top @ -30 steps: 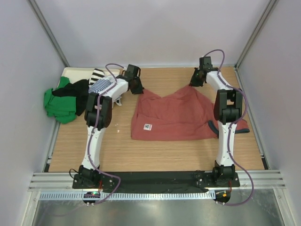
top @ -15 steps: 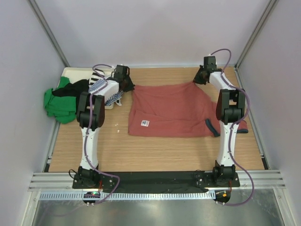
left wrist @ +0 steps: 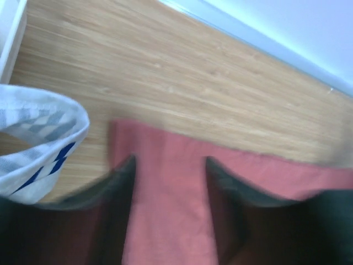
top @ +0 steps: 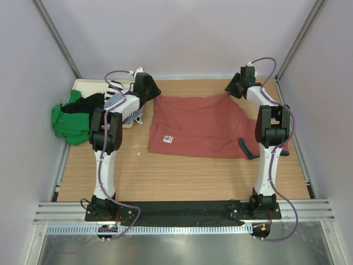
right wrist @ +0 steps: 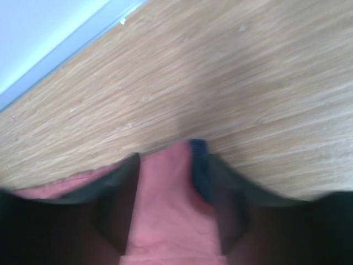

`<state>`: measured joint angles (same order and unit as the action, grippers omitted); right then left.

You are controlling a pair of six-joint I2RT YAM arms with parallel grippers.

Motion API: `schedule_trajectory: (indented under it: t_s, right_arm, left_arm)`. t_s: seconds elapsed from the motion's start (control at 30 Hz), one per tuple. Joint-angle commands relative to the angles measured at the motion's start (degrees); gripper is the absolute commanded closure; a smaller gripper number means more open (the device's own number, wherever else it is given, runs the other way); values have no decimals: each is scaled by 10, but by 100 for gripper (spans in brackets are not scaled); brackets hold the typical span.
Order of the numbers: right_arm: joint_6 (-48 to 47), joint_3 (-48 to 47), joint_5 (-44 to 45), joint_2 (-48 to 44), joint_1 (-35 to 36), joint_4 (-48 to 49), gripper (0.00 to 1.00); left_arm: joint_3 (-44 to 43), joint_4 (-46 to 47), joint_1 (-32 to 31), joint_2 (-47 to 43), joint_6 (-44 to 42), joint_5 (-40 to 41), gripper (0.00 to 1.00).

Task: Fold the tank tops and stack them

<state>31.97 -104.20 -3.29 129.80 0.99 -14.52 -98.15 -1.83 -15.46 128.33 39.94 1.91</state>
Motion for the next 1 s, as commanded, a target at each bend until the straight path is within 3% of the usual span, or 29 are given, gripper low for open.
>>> schedule_trajectory:
  t_s: [0.0,0.07,0.23,0.4,0.67,0.8,0.97]
  right_arm:
    - [19,-42,3,4,-3,20,33]
    - [8,-43,-1,-8,-18,9,29]
    - [-8,5,14,-67,-18,-12,30]
    - [-28,55,14,-129,-15,-103,38]
    - [-44,275,79,-301,-10,-168,52]
    - [-32,397,90,-393,16,-158,51]
    - [-14,472,95,-451,30,-150,46]
  left_arm:
    - [-65,20,3,18,5,12,40]
    - [-81,-9,3,17,-5,5,27]
    - [-41,-19,1,-30,-18,4,25]
    - [16,-100,-13,-114,-36,-15,28]
    - [152,-186,-58,-235,-58,-17,35]
    - [229,-197,-80,-298,-51,-24,37]
    - [278,-201,-94,-317,-65,4,37]
